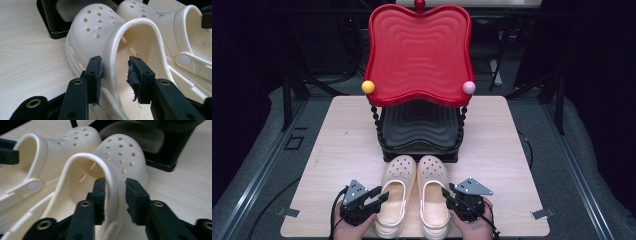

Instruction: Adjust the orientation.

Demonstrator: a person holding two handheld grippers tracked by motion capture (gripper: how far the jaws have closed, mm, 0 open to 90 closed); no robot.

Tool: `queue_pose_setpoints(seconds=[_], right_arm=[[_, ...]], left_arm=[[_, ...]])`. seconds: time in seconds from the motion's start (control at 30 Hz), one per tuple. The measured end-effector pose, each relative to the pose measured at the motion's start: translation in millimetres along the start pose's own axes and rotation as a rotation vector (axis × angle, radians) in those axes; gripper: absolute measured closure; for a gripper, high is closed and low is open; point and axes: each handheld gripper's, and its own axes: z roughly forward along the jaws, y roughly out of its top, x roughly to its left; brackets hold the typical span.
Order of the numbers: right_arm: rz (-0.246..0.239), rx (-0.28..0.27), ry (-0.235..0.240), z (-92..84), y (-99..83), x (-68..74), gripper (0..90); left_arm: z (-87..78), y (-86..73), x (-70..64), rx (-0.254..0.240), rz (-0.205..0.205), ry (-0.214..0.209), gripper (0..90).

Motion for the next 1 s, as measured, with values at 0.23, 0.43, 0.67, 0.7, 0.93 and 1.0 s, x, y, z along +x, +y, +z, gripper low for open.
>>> queue_pose_setpoints(seconds=[0.23,0.43,0.67,0.7,0.93,1.0], right_arm=[[0.0,0.073,0.032,10.6,-15.1,3.1,65.5],[0.045,0.056,0.04,7.7,-12.6,4.3,68.0],[0.079,0.042,0.028,7.8,-15.0,9.2,68.9],[0.082,0.04,0.027,8.1,-15.9,9.8,69.4],[0.044,0.036,0.03,8.1,-16.7,6.3,66.8],[0.03,0.032,0.024,8.9,-17.0,6.5,65.9]], left_arm=[[1.4,1.1,-0.6,0.002,-0.058,-0.042,66.1],[8.1,3.0,-10.5,0.006,-0.036,-0.08,71.0],[8.2,4.2,-14.0,0.014,0.01,-0.047,71.0],[8.1,4.0,-13.7,0.013,0.01,-0.049,70.9],[9.0,1.5,-15.1,0.011,0.022,-0.027,64.7],[9.7,0.5,-16.4,0.007,0.028,-0.015,62.4]])
